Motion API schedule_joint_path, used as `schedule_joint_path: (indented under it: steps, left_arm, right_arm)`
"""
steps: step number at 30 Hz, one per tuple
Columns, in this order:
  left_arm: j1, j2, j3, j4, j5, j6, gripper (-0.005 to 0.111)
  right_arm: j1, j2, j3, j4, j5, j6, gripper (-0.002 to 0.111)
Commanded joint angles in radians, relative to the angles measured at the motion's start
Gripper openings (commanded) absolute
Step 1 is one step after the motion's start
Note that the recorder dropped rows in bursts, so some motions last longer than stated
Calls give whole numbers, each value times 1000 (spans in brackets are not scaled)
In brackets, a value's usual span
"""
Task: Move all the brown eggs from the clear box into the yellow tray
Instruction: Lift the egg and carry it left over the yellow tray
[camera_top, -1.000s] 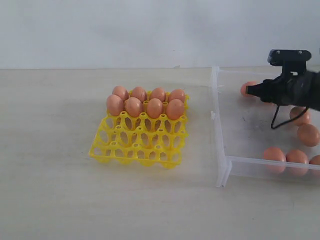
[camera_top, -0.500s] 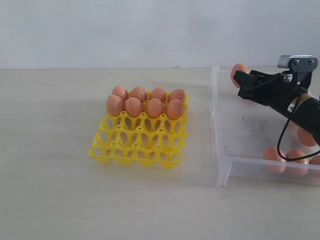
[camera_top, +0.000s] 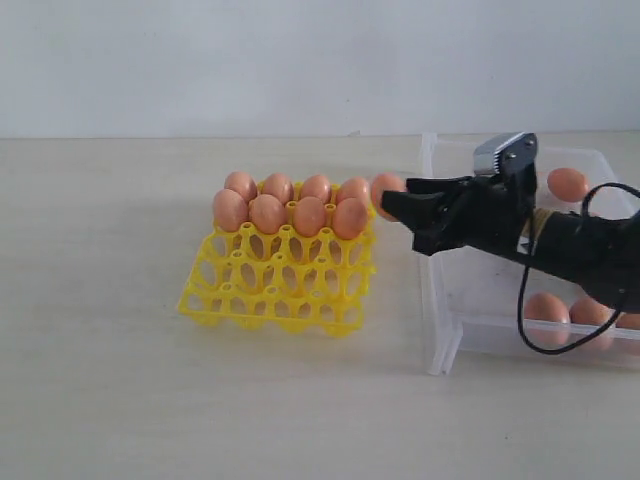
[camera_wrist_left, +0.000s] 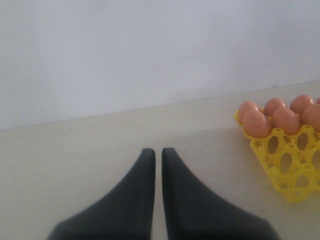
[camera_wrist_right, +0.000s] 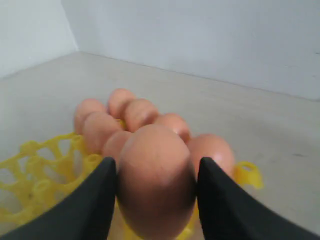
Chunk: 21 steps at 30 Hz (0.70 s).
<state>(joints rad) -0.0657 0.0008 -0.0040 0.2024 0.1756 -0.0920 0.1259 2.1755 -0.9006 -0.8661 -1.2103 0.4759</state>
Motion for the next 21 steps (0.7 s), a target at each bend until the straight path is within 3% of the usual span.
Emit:
schedule_joint_path:
  steps: [1,12,16,21]
  left_arm:
    - [-5,-1,4,-2,-3,-5,4]
    - [-5,-1,4,-2,-3,-5,4]
    - [-5,-1,4,-2,-3,-5,4]
    - [-5,-1,4,-2,-3,-5,4]
  right_arm:
    - [100,-4,-33,-37,-11,-29,0]
    - [307,-35,-166,-7,-11,14,0]
    - [374,-35,-245,-23,176,66,0]
    - [404,-30,-289,-33,272,137,0]
